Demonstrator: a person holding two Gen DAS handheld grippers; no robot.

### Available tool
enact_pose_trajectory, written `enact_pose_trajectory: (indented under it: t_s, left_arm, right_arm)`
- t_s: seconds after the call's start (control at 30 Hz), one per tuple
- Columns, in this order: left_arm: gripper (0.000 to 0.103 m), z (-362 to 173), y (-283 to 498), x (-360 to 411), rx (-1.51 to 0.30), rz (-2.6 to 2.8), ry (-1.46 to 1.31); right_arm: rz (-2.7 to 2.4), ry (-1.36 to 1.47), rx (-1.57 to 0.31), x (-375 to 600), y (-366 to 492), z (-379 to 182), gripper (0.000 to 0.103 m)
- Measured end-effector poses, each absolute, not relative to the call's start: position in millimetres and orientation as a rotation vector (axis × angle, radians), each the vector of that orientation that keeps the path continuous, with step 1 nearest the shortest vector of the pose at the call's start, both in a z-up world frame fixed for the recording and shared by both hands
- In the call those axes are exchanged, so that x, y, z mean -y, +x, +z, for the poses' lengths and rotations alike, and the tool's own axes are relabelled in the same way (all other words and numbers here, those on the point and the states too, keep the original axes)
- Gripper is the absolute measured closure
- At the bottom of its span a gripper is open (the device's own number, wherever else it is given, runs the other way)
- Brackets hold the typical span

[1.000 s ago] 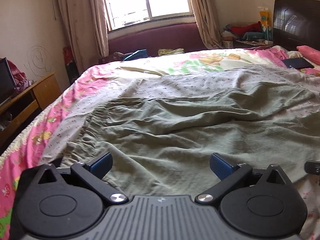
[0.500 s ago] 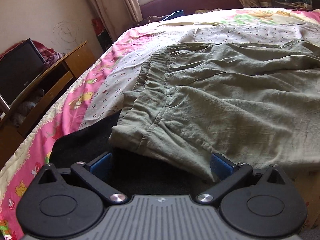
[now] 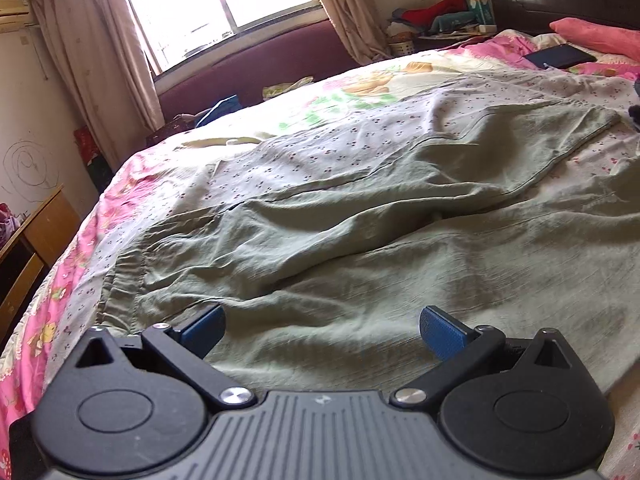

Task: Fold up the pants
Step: 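Move the left tool to the waistband edge of the green pants and close it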

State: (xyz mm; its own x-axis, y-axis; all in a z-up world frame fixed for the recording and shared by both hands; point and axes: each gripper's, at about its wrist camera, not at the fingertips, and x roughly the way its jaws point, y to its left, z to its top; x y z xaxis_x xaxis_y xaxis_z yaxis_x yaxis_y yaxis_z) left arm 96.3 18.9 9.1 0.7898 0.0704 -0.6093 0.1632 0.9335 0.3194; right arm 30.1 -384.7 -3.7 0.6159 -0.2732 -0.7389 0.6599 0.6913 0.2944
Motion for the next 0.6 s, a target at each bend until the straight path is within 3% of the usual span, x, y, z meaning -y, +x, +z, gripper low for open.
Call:
enact_pose_trajectory:
  t_s: [0.07, 0.13, 0.3, 0.37, 0.47, 0.6]
  left_arm:
    - [0.000, 8, 98, -10, -0.657, -0.067, 0.380]
    - [0.000, 10, 97, -5, -0.649, -0.082, 0.376]
    - [0.000, 2, 103, 3, -0.662, -0.119, 0.355]
    - [0.000, 0, 106, 3, -0.671, -0.130, 0.350]
    - [0.000, 5, 104, -6, -0.646, -0.121, 0.362]
    - [0.000, 14, 108, -38, -0.598, -0.090, 0.413]
  right_arm:
    - [-0.571, 0.649, -0.697, 394, 28, -3, 0.097]
    - [-0.540, 0.678, -0.650, 399, 19, 6, 0.101]
    - [-0.551, 0.605, -0.654, 402, 5, 13, 0.100]
    - [-0.573, 0.605, -0.775, 404, 14, 0, 0.086]
    - [-0.575, 0.588, -0.742, 398, 6, 11, 0.084]
    - [-0.629, 0.345, -0.642, 371, -7, 48, 0.073]
